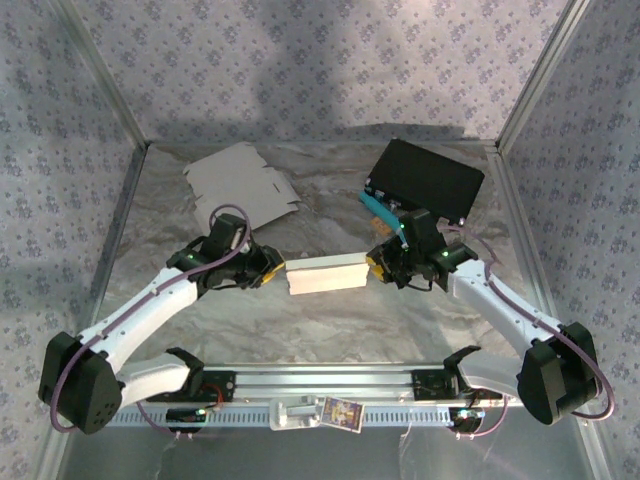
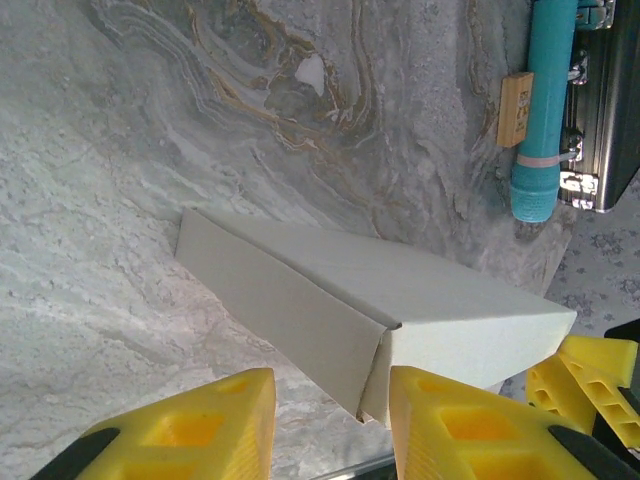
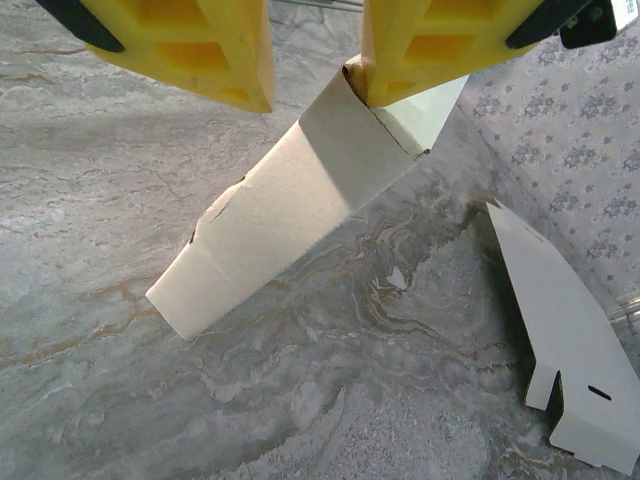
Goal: Fold the paper box
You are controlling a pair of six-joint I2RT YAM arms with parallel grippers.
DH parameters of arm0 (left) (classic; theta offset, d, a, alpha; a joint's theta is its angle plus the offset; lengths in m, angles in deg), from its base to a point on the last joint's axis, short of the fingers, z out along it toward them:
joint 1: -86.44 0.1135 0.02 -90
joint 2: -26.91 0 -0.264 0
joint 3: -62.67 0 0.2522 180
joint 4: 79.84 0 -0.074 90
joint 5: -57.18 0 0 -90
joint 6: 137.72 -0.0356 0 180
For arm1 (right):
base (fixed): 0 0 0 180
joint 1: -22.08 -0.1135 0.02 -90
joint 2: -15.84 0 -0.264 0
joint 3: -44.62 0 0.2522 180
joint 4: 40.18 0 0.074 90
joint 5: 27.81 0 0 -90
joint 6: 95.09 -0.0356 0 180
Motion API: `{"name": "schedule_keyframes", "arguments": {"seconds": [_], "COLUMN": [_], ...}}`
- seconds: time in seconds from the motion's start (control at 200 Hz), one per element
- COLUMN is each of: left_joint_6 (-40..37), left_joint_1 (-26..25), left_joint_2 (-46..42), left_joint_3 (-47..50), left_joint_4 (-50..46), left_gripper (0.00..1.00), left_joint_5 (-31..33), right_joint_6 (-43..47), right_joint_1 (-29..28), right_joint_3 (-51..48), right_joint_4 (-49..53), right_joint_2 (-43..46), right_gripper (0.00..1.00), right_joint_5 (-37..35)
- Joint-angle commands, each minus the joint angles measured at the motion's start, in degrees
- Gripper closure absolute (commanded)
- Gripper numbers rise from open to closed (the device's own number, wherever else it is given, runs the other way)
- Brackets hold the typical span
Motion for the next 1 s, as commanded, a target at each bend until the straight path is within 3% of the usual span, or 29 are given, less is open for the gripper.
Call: {"name": "schedule_keyframes", "arguments": {"seconds": [0.0, 0.32, 0.705, 0.994], "left_joint_6": [1.55, 2.7, 2.0, 1.0], "left_joint_1": [-0.55, -1.8, -2.0, -2.04], "left_joint_2": [0.79, 1.2, 0.92, 1.23], "left_joint_3": [-1.63, -1.0, 1.86, 6.32], "left_joint_4": [0.42, 2.34, 1.23, 1.78], "left_gripper": [0.66, 0.66, 0.8, 0.82], "left_joint_5": [-1.25, -1.44, -1.51, -2.4], "right_joint_6": [-0.69, -0.75, -0.94, -1.12], "right_joint_1": [-0.39, -0.39, -0.52, -0.44], "right_joint_3": [-3.77, -3.87, -3.86, -3.83], "right_joint_4": [13.6, 13.58, 13.86, 13.88], "right_joint_2": [-3.13, -3.15, -3.25, -3.42], "right_gripper": [0.72, 0.72, 0.72, 0.72], "right_joint_5": [-4.99, -4.99, -5.13, -5.32]}}
